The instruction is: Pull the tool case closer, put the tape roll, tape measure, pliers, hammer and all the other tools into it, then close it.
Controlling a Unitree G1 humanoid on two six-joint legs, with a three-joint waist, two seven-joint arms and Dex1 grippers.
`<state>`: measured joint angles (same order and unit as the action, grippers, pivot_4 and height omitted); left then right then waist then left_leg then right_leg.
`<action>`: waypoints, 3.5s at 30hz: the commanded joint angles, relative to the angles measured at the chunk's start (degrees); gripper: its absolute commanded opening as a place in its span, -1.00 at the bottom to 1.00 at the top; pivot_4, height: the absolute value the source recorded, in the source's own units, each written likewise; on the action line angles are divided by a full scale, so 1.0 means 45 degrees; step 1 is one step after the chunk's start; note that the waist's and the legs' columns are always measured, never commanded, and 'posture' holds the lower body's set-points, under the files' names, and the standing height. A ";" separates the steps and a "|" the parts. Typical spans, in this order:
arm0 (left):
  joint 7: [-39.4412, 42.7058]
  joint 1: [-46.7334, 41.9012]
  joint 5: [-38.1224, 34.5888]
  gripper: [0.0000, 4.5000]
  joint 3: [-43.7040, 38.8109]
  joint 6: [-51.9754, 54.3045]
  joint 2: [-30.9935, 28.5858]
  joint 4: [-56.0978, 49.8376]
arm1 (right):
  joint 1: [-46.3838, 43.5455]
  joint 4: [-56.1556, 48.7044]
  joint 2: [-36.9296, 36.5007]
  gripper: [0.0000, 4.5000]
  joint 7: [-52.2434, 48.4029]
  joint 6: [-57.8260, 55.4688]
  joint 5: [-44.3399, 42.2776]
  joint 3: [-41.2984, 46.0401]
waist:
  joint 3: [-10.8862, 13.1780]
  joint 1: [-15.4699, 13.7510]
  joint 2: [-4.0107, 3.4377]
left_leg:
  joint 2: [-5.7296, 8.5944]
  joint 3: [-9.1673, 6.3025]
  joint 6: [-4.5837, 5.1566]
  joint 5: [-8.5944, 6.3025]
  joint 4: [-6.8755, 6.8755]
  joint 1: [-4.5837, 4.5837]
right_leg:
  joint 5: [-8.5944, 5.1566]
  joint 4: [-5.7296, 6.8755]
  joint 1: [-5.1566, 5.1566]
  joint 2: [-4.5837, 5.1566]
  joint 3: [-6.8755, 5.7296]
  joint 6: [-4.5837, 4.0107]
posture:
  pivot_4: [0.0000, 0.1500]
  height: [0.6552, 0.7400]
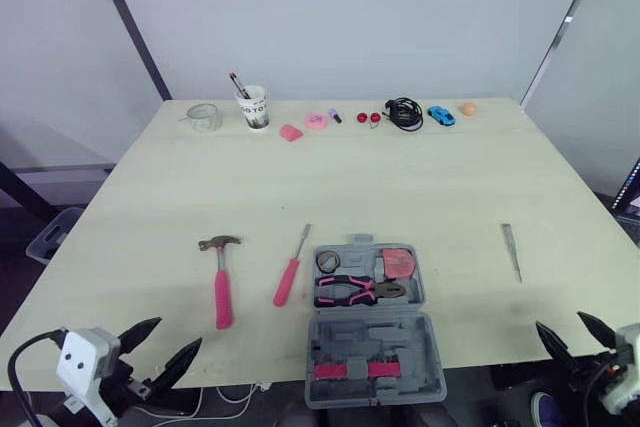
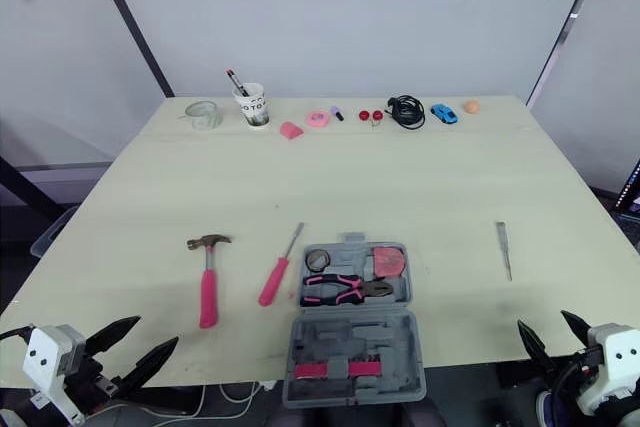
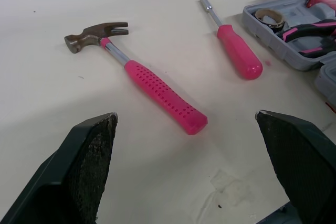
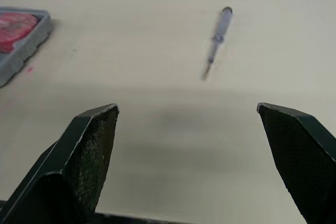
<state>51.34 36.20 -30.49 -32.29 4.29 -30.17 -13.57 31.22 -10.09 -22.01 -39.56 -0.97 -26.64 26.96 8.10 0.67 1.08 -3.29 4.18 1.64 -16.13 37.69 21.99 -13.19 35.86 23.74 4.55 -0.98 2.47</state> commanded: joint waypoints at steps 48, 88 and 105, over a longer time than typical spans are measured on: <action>0.5334 -0.9686 0.4238 -0.99 0.8937 -0.0311 -0.2613 0.5823 | -0.8683 0.4391 -0.3119 -1.00 -0.4715 0.0064 0.5015 -0.8909 | -0.0044 -0.0204 0.0082 | 0.0034 0.0094 0.0066 0.0045 -0.0001 -0.0028 | 0.0044 0.0028 -0.0046 -0.0151 0.0001 -0.0061 | 1.00 1.00; 0.4191 -1.0959 0.5493 -0.99 1.0288 0.0665 -0.0858 0.5950 | -0.9274 0.3472 -0.2505 -1.00 -0.4786 -0.0432 0.5619 -0.9684 | -0.0061 -0.0159 0.0072 | 0.0030 0.0040 0.0067 0.0045 0.0153 -0.0035 | 0.0040 0.0186 -0.0052 -0.0154 0.0012 -0.0064 | 1.00 1.00; 0.4021 -1.1938 0.5700 -0.99 1.0063 0.0736 -0.0582 0.6566 | -1.0050 0.3625 -0.2146 -1.00 -0.4639 -0.0727 0.5418 -0.9219 | -0.0054 -0.0153 0.0068 | 0.0031 0.0018 0.0067 0.0045 0.0160 -0.0030 | 0.0041 0.0194 -0.0048 -0.0156 0.0013 -0.0065 | 1.00 1.00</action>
<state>70.61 -16.30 -4.94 12.03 7.73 -34.02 15.97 -12.16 8.17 -33.19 -60.60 -5.22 -0.51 -14.67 7.86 -0.02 1.39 -3.15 4.26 1.95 -15.92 38.41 21.86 -13.01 36.73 23.53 3.85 -0.92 2.18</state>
